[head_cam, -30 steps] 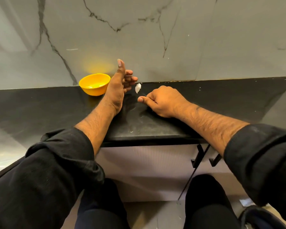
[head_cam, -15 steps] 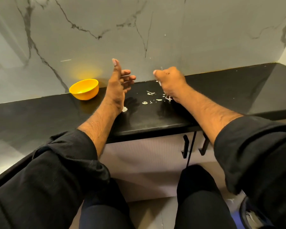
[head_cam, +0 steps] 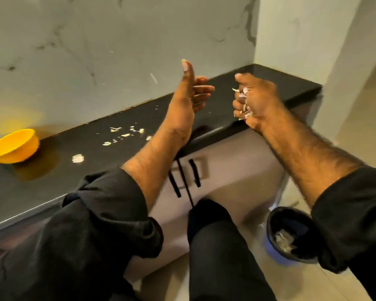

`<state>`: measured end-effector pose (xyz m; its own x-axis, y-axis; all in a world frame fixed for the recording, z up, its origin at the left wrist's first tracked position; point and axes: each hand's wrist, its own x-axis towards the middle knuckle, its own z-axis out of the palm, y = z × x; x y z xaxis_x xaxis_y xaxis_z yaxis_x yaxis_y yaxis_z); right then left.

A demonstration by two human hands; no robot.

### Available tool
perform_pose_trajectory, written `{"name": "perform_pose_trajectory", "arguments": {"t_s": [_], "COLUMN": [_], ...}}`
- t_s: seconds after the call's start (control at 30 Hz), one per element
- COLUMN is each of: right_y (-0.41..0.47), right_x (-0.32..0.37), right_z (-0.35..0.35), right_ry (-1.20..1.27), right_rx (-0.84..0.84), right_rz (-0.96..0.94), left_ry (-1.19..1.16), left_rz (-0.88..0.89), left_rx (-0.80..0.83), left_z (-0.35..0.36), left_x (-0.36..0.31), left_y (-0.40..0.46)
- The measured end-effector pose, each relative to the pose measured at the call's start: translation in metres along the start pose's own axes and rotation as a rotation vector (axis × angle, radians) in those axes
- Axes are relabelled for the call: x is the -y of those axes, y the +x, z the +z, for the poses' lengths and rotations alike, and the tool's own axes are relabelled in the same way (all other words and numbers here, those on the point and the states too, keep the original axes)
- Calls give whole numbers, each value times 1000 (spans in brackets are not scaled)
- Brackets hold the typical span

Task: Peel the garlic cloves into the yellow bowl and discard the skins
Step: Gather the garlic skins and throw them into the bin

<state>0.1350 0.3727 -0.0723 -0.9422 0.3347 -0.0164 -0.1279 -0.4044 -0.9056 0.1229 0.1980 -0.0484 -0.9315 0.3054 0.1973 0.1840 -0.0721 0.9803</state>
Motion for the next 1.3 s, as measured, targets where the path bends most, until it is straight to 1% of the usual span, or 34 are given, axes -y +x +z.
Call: {"name": "perform_pose_trajectory", "arguments": {"t_s": [0.13,0.27,0.4,0.5,0.63,0.7,0.83,0.93,1.03,1.1,1.2,1.23,1.3], "right_y": [-32,-59,-66,-65,-64,-63,-60,-53,-49,-49,-47,-47,-45], "right_x": [5,-11,-53,-107,-199,-233,-277,-330,-370,-381,-383,-383,-384], "right_z": [-88,-169,-227,-271,-322,-338,-362,-397,-432,-440,-437,-436,-434], "right_ry": [8,-22,-61,-136,-393,-497,-655,-688,-820,-884,-981,-1019,-1066], "right_rx": [-125,-350,-505,-588,-687,-750,-716,-628,-527,-533,-635,-632,-524], "right_rz": [-26,-6,69,155,309,380,555,609,679,676,679,689,725], "left_ry": [-50,-35,7,109,180,231,285,339,373,374,398,404,386], "left_rz": [-29,-135,-270,-374,-547,-623,-702,-749,-788,-804,-812,-805,-781], "left_rx": [210,329,339,336,317,327,398,408,396,363,380,393,396], "left_z": [89,151,188,203,217,222,221,215,206,203,205,207,207], "left_x": [34,80,134,184,259,288,327,351,364,367,364,361,359], "left_y": [-25,-38,-41,-42,-43,-40,-42,-42,-36,-32,-33,-35,-39]}}
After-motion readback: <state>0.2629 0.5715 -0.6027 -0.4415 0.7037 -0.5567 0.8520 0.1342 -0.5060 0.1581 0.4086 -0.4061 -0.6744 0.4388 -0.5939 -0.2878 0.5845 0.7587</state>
